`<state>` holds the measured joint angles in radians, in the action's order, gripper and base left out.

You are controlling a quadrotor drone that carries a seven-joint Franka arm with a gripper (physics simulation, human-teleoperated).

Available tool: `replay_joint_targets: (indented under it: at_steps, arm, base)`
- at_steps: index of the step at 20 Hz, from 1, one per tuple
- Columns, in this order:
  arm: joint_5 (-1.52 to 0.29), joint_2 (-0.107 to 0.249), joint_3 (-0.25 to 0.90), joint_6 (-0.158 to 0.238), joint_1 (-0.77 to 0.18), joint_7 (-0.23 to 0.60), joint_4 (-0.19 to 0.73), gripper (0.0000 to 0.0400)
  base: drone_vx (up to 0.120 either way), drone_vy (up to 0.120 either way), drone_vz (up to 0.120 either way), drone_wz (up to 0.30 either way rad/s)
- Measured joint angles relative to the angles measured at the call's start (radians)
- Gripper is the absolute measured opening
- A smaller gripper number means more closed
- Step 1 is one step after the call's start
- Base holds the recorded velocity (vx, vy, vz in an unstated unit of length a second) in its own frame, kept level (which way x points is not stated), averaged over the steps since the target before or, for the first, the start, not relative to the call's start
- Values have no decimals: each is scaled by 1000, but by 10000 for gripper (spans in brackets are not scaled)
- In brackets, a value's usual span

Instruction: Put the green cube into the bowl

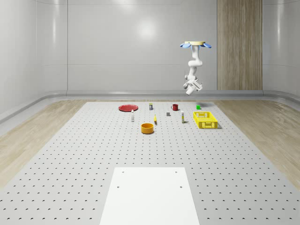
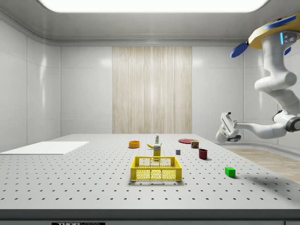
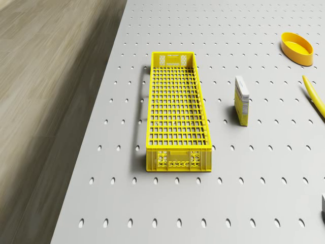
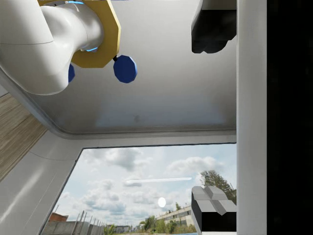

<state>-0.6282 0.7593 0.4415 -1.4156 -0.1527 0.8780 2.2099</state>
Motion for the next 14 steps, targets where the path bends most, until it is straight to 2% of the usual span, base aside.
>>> replay_joint_targets:
  at_steps: [4, 6, 9, 11, 14]
  arm:
    - [-423, 49, 253, -12, -116, 107, 221, 400]
    - [-651, 78, 374, -1, -198, 187, 354, 400]
    - [-947, 121, 522, 49, -352, 322, 516, 400]
    - [-1091, 147, 597, 97, -461, 405, 585, 400]
    - [-1230, 184, 678, 164, -604, 504, 643, 400]
  base:
    - [120, 0, -120, 0]
    - [120, 0, -120, 0]
    - [120, 0, -120, 0]
    - [120, 0, -120, 0]
    - [0, 0, -120, 0]
